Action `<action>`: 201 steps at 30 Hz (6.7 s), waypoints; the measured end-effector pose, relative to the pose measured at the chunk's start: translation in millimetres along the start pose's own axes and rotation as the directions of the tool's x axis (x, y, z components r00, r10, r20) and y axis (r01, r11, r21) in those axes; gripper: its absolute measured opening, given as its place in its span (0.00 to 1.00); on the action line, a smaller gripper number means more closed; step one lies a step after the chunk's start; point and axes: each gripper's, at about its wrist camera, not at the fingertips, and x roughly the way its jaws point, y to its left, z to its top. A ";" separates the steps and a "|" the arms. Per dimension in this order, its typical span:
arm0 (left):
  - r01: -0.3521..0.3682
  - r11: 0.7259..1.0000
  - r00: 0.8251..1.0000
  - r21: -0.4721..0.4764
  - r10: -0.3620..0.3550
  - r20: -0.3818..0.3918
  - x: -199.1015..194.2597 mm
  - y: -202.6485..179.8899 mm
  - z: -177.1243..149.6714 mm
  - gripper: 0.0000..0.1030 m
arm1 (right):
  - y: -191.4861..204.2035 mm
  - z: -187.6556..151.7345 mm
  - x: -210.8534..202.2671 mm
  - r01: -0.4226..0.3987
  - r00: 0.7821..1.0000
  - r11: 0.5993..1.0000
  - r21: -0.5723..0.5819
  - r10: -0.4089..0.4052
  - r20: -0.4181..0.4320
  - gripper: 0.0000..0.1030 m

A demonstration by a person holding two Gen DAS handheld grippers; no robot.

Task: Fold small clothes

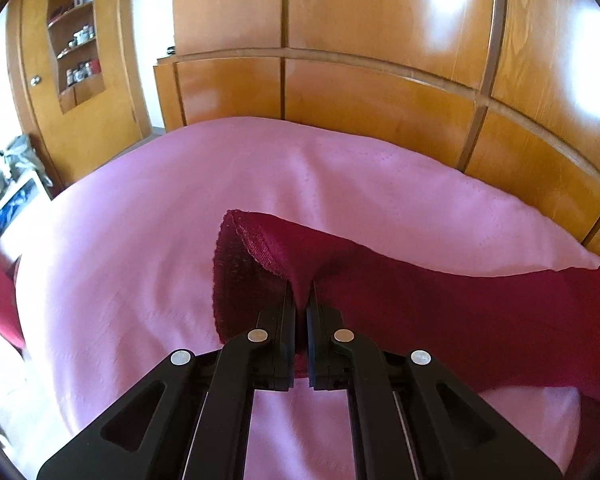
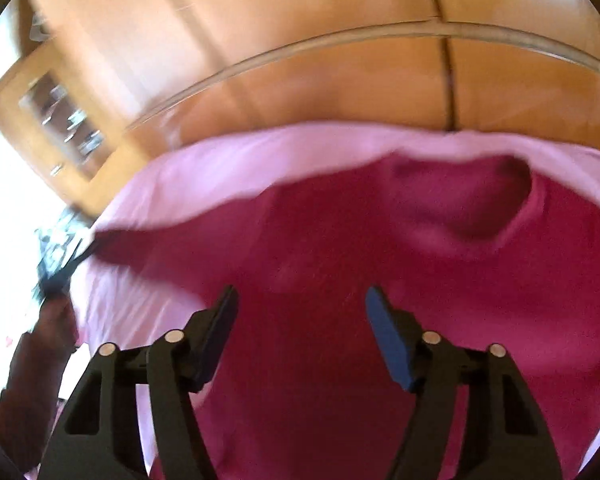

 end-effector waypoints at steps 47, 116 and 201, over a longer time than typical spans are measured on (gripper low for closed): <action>0.774 0.633 0.576 0.000 -0.705 -0.414 -99.6 -148.3 -187.9 0.20 | -148.4 -159.7 -153.5 0.287 0.955 0.924 0.254 -0.296 -0.002 0.77; 0.689 0.698 0.714 0.197 -0.605 -0.353 -126.3 -228.5 -175.9 0.30 | -291.7 -180.5 -224.7 0.826 0.551 0.520 0.219 -0.825 -0.121 0.04; 0.686 0.727 0.704 0.024 -0.655 -0.276 -76.1 -251.3 -113.7 0.59 | -73.9 -50.9 -141.2 0.141 0.964 0.988 0.066 -0.152 0.218 0.76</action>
